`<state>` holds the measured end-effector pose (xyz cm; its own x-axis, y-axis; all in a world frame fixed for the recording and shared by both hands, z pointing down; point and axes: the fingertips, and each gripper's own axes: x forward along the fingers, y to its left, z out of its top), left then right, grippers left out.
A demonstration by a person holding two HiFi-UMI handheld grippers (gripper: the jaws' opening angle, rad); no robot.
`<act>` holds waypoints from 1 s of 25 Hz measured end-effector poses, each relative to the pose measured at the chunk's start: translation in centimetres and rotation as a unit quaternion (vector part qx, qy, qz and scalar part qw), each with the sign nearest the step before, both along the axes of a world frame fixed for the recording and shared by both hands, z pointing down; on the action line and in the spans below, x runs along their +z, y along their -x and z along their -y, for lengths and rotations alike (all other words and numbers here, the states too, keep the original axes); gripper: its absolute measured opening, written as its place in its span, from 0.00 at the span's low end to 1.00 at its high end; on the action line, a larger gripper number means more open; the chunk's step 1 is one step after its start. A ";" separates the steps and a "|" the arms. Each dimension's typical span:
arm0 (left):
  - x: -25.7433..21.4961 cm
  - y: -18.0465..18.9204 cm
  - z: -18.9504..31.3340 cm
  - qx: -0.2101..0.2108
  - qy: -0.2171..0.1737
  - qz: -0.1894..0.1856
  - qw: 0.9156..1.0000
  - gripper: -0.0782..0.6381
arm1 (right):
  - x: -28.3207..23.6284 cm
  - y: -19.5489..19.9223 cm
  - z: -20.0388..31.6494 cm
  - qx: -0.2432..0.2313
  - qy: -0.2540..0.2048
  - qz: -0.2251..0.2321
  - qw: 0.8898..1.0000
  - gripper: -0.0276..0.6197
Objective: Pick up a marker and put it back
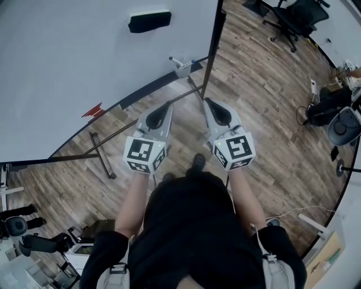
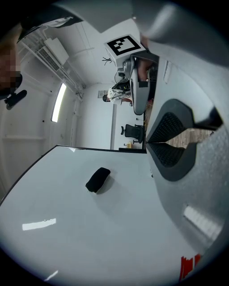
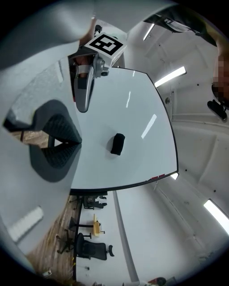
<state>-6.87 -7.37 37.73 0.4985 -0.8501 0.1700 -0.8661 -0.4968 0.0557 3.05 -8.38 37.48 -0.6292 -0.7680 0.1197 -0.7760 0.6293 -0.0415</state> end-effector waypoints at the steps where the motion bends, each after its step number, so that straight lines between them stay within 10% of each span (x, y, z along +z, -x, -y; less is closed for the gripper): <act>1: 0.0 -0.3 0.4 -0.004 0.000 0.000 1.000 0.13 | 0.0 -0.3 0.3 -0.005 0.000 0.000 1.000 0.05; 25: 3.5 -3.2 5.4 0.003 0.042 0.003 0.999 0.13 | 1.9 -2.9 5.0 -0.011 0.016 -0.004 1.000 0.05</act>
<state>-3.69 -12.77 41.19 0.5020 -0.8300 0.2432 -0.8638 -0.4952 0.0930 5.98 -13.42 39.42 -0.6452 -0.7494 0.1488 -0.7621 0.6452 -0.0549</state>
